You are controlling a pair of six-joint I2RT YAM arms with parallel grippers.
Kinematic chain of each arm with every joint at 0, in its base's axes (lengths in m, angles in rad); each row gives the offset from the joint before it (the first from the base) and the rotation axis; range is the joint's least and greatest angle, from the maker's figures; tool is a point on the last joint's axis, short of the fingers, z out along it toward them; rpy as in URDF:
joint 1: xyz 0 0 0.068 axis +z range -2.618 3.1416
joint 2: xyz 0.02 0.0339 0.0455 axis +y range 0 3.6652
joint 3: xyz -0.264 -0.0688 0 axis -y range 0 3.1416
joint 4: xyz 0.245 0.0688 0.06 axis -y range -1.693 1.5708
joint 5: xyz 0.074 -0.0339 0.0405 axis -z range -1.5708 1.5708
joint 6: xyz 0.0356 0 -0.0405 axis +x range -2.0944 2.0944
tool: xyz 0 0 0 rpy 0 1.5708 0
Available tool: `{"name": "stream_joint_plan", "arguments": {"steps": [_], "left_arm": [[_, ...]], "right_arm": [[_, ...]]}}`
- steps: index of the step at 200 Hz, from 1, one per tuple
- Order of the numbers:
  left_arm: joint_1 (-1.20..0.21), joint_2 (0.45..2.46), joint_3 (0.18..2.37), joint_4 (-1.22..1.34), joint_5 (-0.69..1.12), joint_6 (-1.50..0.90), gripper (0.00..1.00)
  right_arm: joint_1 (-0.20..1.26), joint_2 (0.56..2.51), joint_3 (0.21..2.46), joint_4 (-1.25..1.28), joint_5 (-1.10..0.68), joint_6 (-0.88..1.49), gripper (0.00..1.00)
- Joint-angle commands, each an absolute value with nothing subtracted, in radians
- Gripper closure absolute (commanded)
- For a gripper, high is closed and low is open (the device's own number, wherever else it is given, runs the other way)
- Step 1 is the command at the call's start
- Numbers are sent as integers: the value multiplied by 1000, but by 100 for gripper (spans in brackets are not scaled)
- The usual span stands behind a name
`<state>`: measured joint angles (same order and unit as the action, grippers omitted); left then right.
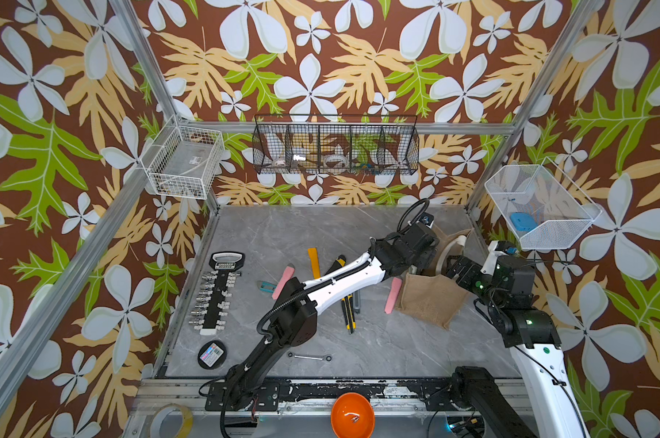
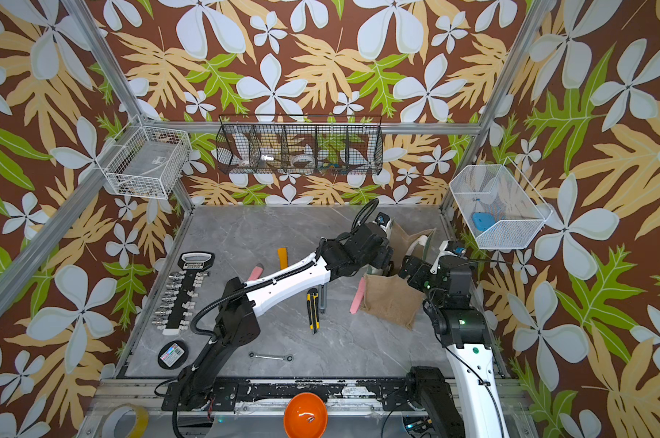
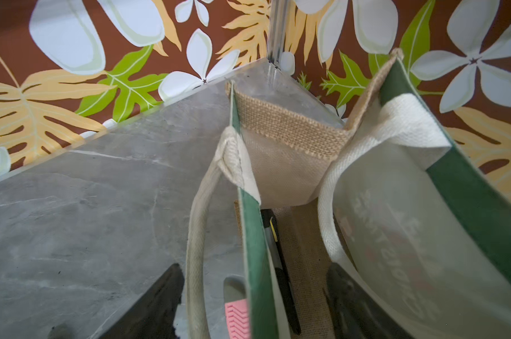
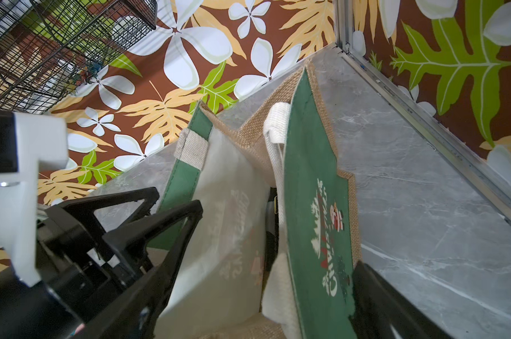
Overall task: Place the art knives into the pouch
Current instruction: Place the utility knife in the pouch, then adjust the pouch at the center of the board.
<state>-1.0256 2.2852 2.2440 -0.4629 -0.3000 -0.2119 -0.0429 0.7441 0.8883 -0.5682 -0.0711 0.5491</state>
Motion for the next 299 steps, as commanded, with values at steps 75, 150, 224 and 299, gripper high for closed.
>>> {"name": "stream_joint_plan", "arguments": {"steps": [75, 150, 224, 299], "left_arm": [[-964, 2173, 2109, -526, -446, -291, 76], [-957, 2164, 2133, -592, -531, -295, 76], [-965, 2056, 2020, -566, -349, -349, 64], [-968, 1935, 1661, -393, -85, -386, 43]], "right_arm": [[-42, 785, 890, -520, -60, 550, 2], [-42, 797, 892, -518, -61, 544, 2], [-42, 839, 947, -594, 14, 480, 3], [-42, 819, 979, -684, 100, 439, 2]]}}
